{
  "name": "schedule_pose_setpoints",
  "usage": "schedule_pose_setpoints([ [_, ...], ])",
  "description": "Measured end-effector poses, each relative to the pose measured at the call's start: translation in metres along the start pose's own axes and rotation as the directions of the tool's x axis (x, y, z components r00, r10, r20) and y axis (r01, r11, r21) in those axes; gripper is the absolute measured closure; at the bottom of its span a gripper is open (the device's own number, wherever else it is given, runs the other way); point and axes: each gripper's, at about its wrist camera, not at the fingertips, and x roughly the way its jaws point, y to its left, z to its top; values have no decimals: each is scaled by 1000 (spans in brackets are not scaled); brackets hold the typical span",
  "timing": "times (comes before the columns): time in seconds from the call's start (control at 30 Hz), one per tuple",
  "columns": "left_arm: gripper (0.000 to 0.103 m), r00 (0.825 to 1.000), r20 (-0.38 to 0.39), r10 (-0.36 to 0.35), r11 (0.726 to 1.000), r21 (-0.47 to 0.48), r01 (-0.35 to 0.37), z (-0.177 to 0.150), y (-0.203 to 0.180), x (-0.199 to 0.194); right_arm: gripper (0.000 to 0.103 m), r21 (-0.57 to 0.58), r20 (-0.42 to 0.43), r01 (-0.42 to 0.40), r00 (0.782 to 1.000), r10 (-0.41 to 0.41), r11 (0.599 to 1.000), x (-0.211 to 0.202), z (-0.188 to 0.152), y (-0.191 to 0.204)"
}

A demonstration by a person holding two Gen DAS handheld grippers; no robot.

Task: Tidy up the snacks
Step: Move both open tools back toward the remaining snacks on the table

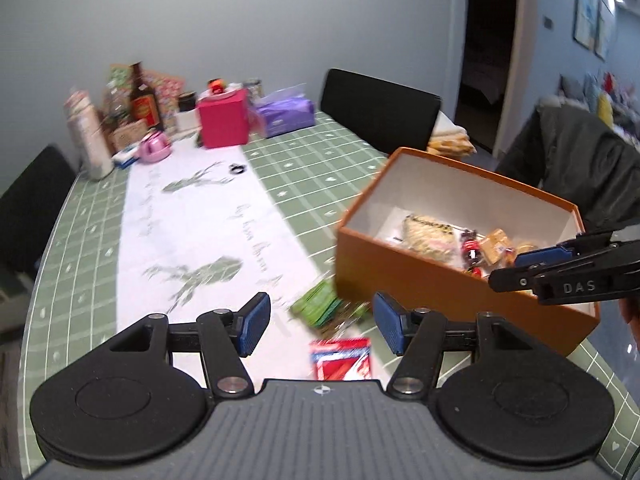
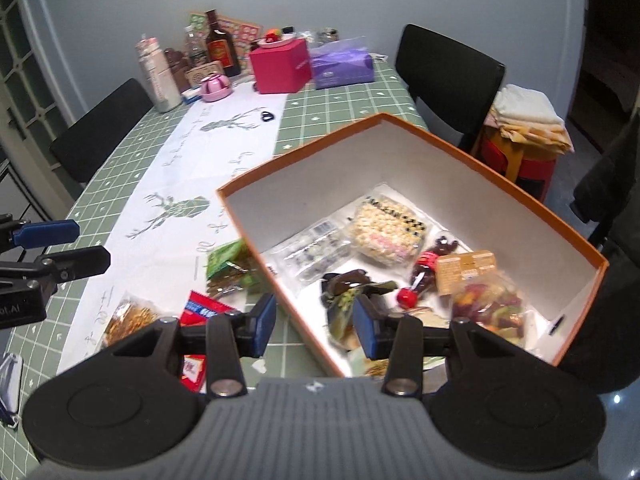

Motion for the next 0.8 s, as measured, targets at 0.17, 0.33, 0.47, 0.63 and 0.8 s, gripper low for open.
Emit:
schedule_pose_setpoints([
  [0.17, 31, 1000, 12, 20, 992, -124, -18, -25, 36, -11, 59, -23, 17, -48, 999, 48, 999, 3, -11, 17],
  [0.33, 30, 998, -6, 64, 984, -166, -65, -61, 56, -13, 59, -43, 21, -74, 997, 75, 996, 12, -23, 31],
  [0.47, 30, 996, -40, 83, 974, -210, -90, -88, 66, -9, 58, -53, 23, -89, 996, 90, 995, 18, -32, 40],
  [0.63, 30, 995, -61, 72, 968, -235, -85, -111, 66, -8, 54, -89, 27, -89, 995, 91, 992, 28, -48, 52],
  [0.8, 25, 992, -75, 97, 977, -184, -110, -121, 57, -3, 46, -140, 51, -102, 993, 110, 985, 34, -71, 62],
])
